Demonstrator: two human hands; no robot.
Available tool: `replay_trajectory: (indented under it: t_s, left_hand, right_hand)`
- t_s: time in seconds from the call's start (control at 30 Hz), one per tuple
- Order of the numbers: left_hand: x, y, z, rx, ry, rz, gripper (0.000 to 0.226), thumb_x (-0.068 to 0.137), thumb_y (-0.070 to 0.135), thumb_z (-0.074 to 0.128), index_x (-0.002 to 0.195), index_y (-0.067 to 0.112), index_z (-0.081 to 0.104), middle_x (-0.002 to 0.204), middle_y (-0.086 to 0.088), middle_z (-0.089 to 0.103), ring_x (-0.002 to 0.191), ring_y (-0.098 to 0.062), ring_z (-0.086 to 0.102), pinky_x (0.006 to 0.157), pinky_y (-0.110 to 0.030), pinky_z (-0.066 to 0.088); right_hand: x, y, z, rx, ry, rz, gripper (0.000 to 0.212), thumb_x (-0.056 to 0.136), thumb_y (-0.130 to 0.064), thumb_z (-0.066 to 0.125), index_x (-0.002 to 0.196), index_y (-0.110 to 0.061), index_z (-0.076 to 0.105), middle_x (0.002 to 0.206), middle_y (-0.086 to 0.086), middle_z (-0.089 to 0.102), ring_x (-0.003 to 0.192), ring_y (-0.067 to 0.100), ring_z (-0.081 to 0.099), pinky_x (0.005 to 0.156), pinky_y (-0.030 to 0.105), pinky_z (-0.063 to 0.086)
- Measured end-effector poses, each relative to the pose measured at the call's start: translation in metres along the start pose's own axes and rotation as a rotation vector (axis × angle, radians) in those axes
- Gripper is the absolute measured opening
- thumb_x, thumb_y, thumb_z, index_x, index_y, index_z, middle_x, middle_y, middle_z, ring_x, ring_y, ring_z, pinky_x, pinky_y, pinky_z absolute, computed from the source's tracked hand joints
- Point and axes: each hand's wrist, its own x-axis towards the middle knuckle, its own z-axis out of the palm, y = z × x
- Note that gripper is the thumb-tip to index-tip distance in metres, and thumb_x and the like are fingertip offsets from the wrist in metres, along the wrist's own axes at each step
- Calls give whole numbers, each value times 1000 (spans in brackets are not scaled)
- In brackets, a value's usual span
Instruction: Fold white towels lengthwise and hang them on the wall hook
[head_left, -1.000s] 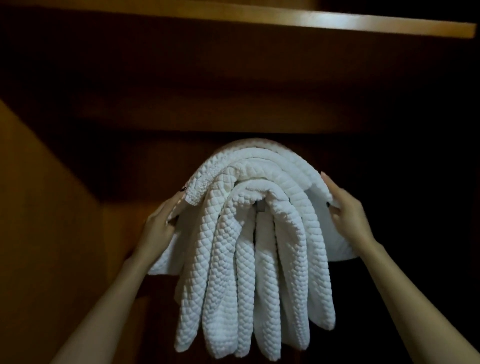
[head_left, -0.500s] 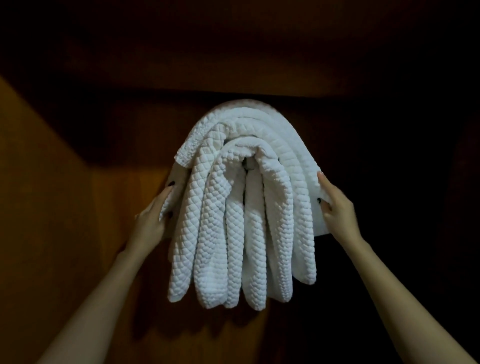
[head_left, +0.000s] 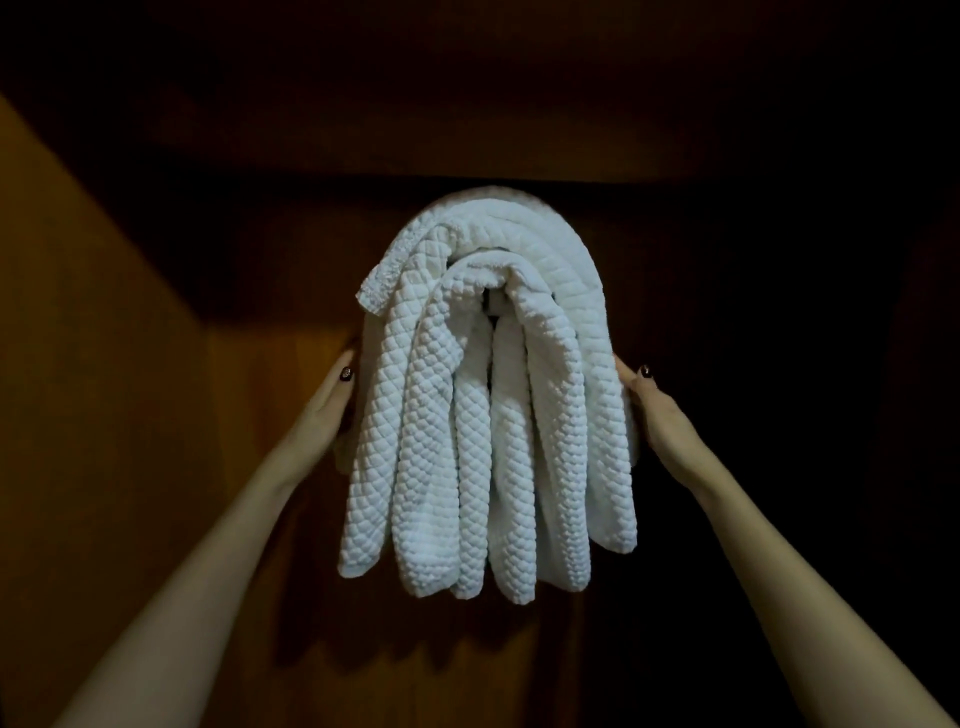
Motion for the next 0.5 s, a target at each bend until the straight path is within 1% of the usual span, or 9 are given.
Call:
replay_trajectory:
  t_s: [0.03, 0.1, 0.17, 0.23, 0.27, 0.33, 0.37, 0.43, 0.5]
  left_hand:
    - [-2, 0, 5, -12, -3, -7, 46, 104, 34, 28, 146, 17, 35, 150, 1, 37, 136, -7, 37, 115, -31, 28]
    - [-8, -1, 19, -34, -1, -40, 33, 105, 28, 31, 127, 22, 55, 132, 3, 57, 117, 2, 54, 104, -26, 41]
    - [-14, -1, 30, -32, -28, -40, 24, 102, 24, 38, 113, 35, 56, 115, 19, 61, 102, 11, 58, 92, -18, 47]
    - [-16, 3, 30, -41, -51, -50, 23, 102, 25, 40, 109, 37, 57, 111, 23, 60, 99, 12, 59, 86, -14, 47]
    - [-15, 5, 26, -47, -50, -84, 22, 102, 27, 40, 106, 37, 59, 107, 24, 61, 96, 12, 60, 82, -14, 48]
    - [-14, 10, 13, -34, -43, -175, 25, 102, 34, 40, 100, 33, 65, 103, 16, 67, 91, 5, 64, 77, -17, 50]
    - [-12, 11, 7, -1, -50, -213, 30, 102, 38, 38, 100, 27, 66, 101, 7, 68, 85, 0, 66, 74, -19, 51]
    - [-14, 23, -1, 31, -20, -278, 39, 101, 44, 34, 103, 18, 63, 101, -3, 61, 73, -6, 63, 65, -21, 49]
    - [-18, 38, -2, 21, 36, -288, 46, 102, 44, 30, 127, 16, 56, 120, -5, 56, 101, -17, 61, 89, -32, 49]
  right_hand:
    - [-1, 1, 5, 3, -20, 26, 76, 81, -81, 35, 144, -39, 43, 157, -9, 29, 143, 0, 19, 121, 32, 15]
    - [-1, 9, 15, 33, -36, 37, 54, 96, -64, 22, 138, -43, 48, 149, -12, 44, 142, 6, 31, 119, 31, 24]
    - [-5, 8, 21, -4, -32, 16, 46, 104, -49, 15, 122, -52, 57, 119, -33, 61, 114, -14, 53, 92, 5, 41]
    - [-6, 2, 17, -32, -51, 15, 44, 104, -47, 14, 113, -53, 56, 104, -38, 64, 97, -18, 58, 72, -1, 43]
    - [-6, -2, 14, -49, -65, 29, 44, 104, -49, 14, 112, -54, 57, 105, -35, 65, 97, -16, 60, 73, 2, 45]
    - [-6, -9, 5, -83, -81, 44, 47, 103, -52, 14, 120, -50, 57, 121, -23, 64, 113, -6, 57, 92, 16, 45]
    - [-5, -10, 2, -85, -79, 47, 51, 102, -53, 13, 130, -42, 54, 132, -14, 59, 123, 2, 53, 103, 25, 41]
    - [-9, -14, -1, -104, -79, 44, 59, 102, -51, 13, 144, -25, 44, 144, -1, 50, 133, 14, 45, 109, 31, 34]
    - [-17, -22, 1, -138, -54, 43, 61, 102, -51, 14, 147, -20, 40, 147, 3, 47, 135, 19, 43, 110, 32, 33]
